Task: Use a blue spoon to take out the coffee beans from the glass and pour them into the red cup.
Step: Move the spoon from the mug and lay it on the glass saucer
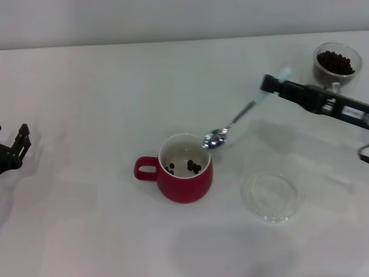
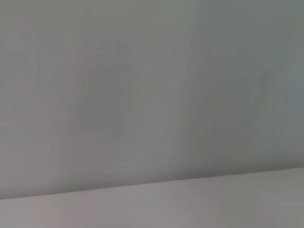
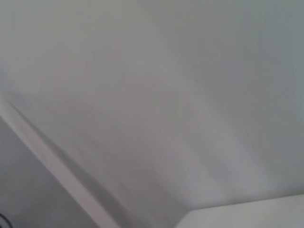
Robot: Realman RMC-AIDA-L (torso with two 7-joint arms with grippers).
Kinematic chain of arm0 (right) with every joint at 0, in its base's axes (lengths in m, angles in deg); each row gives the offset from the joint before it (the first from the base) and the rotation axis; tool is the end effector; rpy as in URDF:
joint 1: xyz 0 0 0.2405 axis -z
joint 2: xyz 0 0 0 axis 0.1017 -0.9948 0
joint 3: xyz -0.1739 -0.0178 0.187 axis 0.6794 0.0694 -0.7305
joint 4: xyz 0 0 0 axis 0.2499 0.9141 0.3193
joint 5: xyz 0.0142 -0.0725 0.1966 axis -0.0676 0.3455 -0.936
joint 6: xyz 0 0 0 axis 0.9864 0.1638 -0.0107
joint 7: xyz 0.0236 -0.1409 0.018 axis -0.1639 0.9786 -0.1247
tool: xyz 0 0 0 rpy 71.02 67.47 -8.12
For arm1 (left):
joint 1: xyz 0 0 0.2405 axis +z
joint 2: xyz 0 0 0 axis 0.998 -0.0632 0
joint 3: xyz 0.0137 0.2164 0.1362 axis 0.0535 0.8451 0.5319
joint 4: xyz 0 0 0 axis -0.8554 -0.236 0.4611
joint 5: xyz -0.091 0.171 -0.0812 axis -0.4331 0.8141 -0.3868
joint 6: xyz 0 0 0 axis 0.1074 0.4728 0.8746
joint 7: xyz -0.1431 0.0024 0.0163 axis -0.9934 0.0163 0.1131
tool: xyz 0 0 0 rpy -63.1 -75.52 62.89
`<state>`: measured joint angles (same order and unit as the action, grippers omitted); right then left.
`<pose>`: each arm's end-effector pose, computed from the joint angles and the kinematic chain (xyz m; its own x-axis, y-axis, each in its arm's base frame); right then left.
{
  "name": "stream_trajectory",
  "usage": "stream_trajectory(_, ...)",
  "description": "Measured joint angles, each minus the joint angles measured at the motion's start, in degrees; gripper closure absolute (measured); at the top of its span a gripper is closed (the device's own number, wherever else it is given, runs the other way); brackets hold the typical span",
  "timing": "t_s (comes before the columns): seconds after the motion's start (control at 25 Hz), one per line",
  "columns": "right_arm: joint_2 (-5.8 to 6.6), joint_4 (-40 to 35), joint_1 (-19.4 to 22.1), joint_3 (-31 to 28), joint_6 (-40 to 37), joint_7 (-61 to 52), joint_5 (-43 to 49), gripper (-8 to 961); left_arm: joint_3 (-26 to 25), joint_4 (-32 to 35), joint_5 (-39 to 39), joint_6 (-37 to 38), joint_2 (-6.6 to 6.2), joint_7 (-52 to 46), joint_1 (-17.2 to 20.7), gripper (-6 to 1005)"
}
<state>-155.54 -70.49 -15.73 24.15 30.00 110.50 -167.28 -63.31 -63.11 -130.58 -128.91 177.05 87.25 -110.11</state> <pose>0.2958 0.2958 0.0279 0.2688 -0.5567 -0.7860 -0.7555 -0.6280 0.1864 -0.3654 0.3002 -0.0352 0.7499 0.1871 0.6345 0.6602 -0.2729 -0.6998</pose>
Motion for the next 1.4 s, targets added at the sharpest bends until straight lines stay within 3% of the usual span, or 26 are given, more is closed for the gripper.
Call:
stream_trajectory(0.2,1.77,-0.82,4.05,-0.55,-0.42,0.38,0.08,767,0.12,-0.19,0.16,0.00,0.00,0.00,0.00,409)
stream_trajectory(0.36,2.31,-1.27,6.54,-1.06,-0.23,0.92,0.60,767,0.18,-0.30,0.25,0.00,0.00,0.00,0.01,409)
stream_trajectory(1.0,1.44,-1.24,7.93,-1.26,-5.43,2.78,8.83,766,0.44,-0.44,0.34,-0.01,0.09,0.00,-0.08,408)
stream_trajectory(1.4,2.72,-0.92,8.12,-1.84,-4.39,2.29,8.34,765,0.40,-0.02,0.34,-0.01,0.03,0.00,-0.09,408)
